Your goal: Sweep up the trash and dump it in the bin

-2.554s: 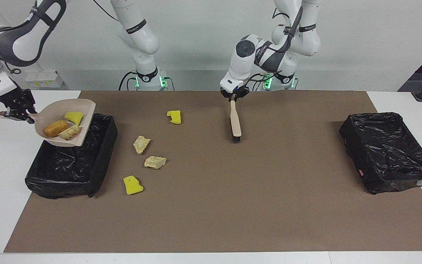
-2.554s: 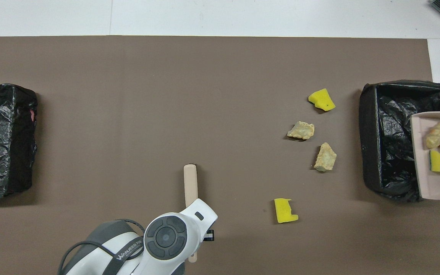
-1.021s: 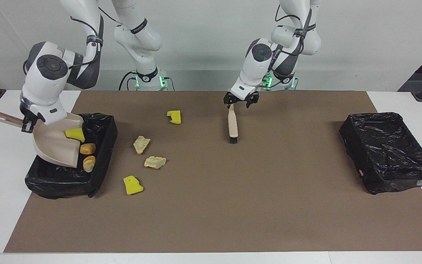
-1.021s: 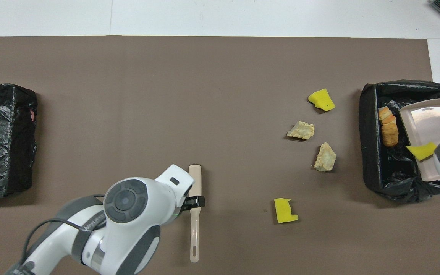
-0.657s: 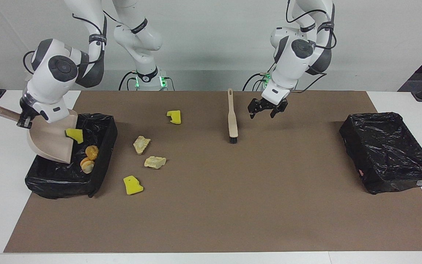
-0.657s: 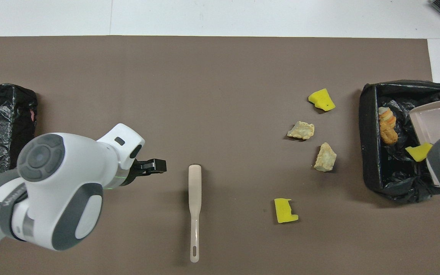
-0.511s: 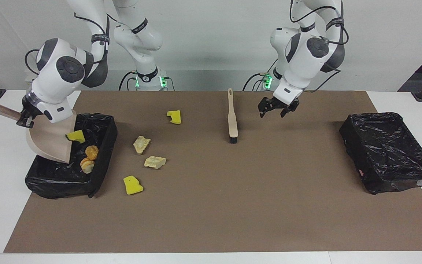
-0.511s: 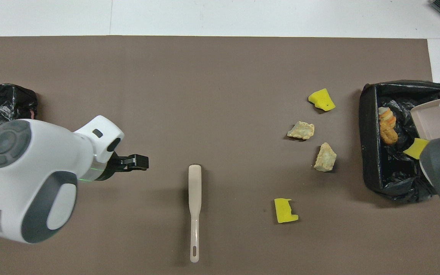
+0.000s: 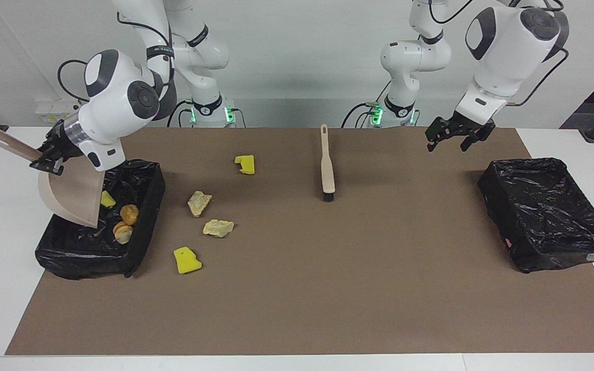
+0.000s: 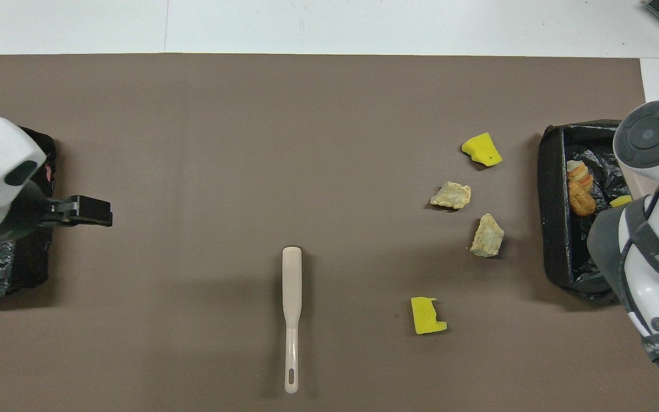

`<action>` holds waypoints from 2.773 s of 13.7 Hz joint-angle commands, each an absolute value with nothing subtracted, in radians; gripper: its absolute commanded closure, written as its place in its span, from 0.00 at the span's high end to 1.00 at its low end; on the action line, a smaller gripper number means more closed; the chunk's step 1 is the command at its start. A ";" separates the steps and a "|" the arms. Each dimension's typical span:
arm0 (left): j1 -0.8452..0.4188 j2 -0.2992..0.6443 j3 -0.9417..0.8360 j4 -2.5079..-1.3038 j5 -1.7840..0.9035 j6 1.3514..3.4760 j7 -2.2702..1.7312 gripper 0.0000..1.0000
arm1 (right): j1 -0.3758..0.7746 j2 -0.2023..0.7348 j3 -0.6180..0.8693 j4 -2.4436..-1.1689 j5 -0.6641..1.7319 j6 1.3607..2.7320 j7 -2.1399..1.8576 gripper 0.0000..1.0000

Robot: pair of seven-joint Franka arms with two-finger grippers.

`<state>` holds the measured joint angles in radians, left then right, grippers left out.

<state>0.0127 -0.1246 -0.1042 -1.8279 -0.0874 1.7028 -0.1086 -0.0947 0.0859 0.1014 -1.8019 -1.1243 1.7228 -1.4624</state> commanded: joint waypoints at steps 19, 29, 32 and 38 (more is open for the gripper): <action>0.054 -0.049 -0.118 -1.663 -0.015 1.598 -0.029 1.00 | 0.130 0.224 0.130 -1.510 -0.387 1.647 -0.452 0.00; 0.048 -0.058 -0.123 -1.663 -0.017 1.600 -0.034 1.00 | 0.428 0.563 0.130 -1.211 -0.170 1.733 0.519 0.00; 0.046 -0.058 -0.123 -1.663 -0.017 1.600 -0.034 1.00 | 0.506 0.701 0.133 -1.100 -0.166 1.787 0.679 0.00; 0.046 -0.061 -0.123 -1.666 -0.017 1.598 -0.032 1.00 | 0.557 0.792 0.201 -1.081 -0.166 1.893 0.801 0.00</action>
<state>0.0482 -0.0580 -0.1218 -1.6737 -0.0357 1.6114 -0.0393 0.5573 0.7661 0.1797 -1.1325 -0.1820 1.8939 0.7805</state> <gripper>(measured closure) 0.000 0.674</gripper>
